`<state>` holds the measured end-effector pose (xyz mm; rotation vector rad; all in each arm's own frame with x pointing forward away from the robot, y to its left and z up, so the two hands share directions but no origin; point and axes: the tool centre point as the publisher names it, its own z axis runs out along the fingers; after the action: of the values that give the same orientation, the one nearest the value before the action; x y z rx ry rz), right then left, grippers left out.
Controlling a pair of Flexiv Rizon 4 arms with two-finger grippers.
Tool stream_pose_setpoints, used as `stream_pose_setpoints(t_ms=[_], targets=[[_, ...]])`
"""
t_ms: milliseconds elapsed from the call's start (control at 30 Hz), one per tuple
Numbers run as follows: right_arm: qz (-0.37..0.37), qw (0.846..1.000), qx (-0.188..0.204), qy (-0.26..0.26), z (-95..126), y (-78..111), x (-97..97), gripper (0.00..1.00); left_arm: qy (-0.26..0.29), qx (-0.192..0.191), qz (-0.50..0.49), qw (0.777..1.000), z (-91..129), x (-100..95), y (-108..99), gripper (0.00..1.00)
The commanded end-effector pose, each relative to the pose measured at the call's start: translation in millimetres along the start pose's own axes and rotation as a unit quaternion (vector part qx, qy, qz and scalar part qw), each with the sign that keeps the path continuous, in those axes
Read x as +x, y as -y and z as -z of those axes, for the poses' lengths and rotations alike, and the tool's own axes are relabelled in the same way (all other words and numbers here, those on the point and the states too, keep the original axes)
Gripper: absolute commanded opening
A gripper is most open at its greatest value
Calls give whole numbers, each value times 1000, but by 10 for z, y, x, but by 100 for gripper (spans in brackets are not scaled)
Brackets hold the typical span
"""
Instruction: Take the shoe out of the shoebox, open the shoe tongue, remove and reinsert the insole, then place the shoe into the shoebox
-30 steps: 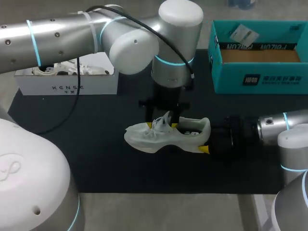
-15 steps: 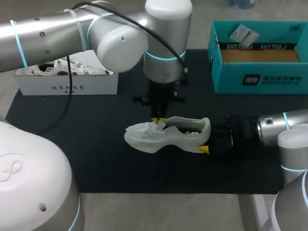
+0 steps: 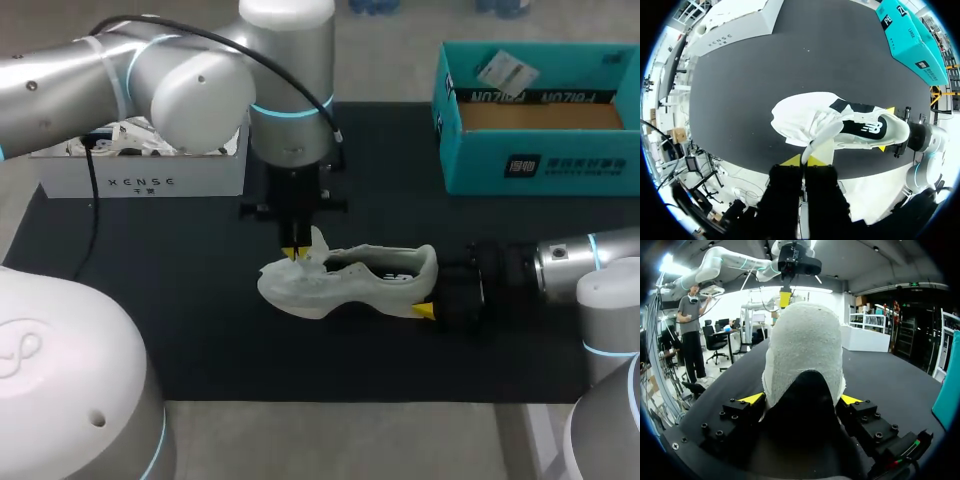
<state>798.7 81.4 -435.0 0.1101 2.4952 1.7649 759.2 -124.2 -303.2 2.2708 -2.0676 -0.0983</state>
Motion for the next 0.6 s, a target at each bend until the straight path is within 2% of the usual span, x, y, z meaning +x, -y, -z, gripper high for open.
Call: stream_pose_setpoints(t_ms=[33, 200, 400, 433, 500, 533, 600], targets=[[0, 1000, 1, 1, -24, 39, 14, 0, -34, -13, 3, 999, -105, -54, 73, 0], [0, 1000, 1, 1, -24, 39, 14, 0, -36, -17, 4, 999, -117, -55, 95, 0], [0, 1000, 1, 1, -24, 39, 14, 0, -34, -8, -9, 999, 22, 28, 80, 0], [0, 1000, 1, 1, -24, 39, 14, 0, -34, -8, -19, 999, 55, 44, 80, 13], [0, 1000, 1, 1, -24, 39, 14, 0, -33, -3, -23, 999, 132, 73, 71, 78], [0, 1000, 1, 1, -24, 39, 14, 0, -38, 0, -32, 999, 181, 86, 68, 100], [0, 1000, 1, 1, -24, 39, 14, 0, -42, 10, -45, 998, 272, 107, 52, 100]])
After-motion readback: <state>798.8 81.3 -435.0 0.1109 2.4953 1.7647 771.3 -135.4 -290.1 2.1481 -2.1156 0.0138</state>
